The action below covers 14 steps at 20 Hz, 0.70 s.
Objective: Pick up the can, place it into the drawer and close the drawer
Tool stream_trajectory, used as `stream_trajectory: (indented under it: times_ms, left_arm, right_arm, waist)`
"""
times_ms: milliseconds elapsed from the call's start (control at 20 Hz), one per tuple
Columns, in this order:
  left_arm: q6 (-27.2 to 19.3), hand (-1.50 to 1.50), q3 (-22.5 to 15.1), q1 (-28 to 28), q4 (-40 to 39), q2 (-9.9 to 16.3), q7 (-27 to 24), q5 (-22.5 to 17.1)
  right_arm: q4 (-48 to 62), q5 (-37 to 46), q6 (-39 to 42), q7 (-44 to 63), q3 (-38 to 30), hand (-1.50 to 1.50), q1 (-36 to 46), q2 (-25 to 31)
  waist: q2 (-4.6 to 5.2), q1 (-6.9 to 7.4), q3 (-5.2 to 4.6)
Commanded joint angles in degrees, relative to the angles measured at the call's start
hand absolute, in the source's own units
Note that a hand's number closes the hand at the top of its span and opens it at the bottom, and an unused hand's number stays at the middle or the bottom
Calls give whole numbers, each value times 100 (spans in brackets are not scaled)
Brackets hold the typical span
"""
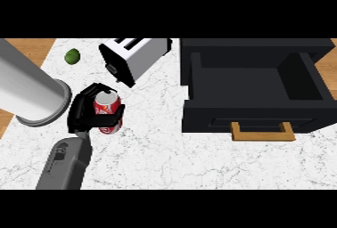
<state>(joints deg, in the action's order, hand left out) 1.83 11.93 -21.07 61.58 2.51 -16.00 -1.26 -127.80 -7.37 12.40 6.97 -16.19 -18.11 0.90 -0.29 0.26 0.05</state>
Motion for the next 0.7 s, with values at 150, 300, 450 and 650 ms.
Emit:
stream_trajectory:
  times_ms: [150, 300, 450, 650]
  left_arm:
    - [-727, 150, -1112, 196, 1408, -245, 808, 97]
    - [-1100, 150, -1434, -343, 1823, -248, 1652, 47]
    - [-1690, 150, -2119, -508, 2230, -250, 2235, 52]
    - [-1814, 150, -1896, -1805, 1578, -251, 2779, 232]
  right_arm:
    - [200, -42, 25, -192, -171, -150, 68, 25]
    - [170, 218, -141, -158, 217, -150, 114, -87]
    - [-9, 25, -44, -127, 182, -150, -84, -86]
    - [99, -73, 134, -161, -58, -150, -99, -18]
  waist:
    - [18, -45, -4]
    - [19, -48, -4]
    - [5, -63, -3]
    - [24, -117, -3]
